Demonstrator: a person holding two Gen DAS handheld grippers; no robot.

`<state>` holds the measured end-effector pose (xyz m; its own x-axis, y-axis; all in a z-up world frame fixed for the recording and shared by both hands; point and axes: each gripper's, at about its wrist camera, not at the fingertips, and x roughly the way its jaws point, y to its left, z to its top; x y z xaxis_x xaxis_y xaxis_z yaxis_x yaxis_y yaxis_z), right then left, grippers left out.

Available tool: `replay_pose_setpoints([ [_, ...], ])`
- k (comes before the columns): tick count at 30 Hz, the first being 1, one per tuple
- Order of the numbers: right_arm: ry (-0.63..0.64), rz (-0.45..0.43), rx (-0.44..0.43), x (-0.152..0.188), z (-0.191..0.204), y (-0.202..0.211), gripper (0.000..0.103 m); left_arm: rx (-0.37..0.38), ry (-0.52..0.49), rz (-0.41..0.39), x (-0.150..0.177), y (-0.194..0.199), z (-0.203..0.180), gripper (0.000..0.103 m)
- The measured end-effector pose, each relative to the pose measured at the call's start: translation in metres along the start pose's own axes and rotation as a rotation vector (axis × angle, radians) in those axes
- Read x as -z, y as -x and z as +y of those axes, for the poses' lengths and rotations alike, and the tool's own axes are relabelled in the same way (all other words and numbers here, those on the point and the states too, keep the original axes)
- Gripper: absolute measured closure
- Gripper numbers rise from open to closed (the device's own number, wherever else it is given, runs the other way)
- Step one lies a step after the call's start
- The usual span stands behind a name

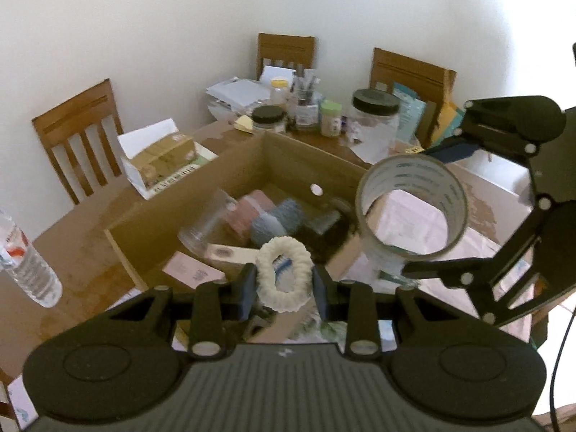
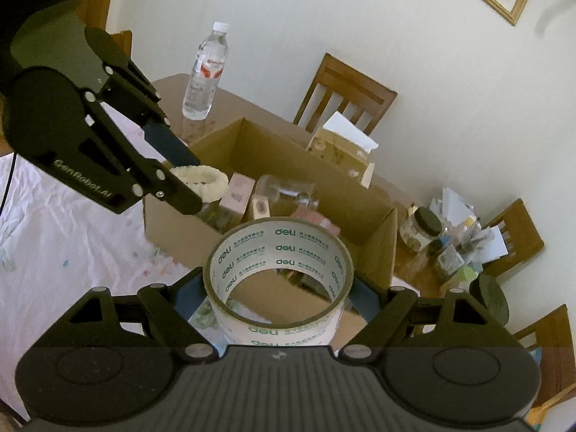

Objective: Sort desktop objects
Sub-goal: 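Carry the tape roll and white ring into the cardboard box and release both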

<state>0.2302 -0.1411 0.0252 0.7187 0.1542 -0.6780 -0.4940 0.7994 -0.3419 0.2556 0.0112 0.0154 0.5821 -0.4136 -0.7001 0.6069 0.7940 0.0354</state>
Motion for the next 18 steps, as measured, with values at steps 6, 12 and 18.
replay_pose_setpoints([
  [6,0.002,-0.028,0.005,-0.015,-0.013,-0.003,0.016,-0.034,0.024,-0.006,-0.011,-0.012,0.015,0.069],
  [12,-0.013,-0.037,-0.002,-0.023,-0.022,-0.008,0.016,-0.113,0.016,-0.023,-0.02,-0.03,0.029,0.03],
  [18,-0.009,-0.033,-0.014,-0.027,-0.023,-0.015,0.016,-0.133,0.012,-0.01,-0.019,-0.031,0.037,0.023],
])
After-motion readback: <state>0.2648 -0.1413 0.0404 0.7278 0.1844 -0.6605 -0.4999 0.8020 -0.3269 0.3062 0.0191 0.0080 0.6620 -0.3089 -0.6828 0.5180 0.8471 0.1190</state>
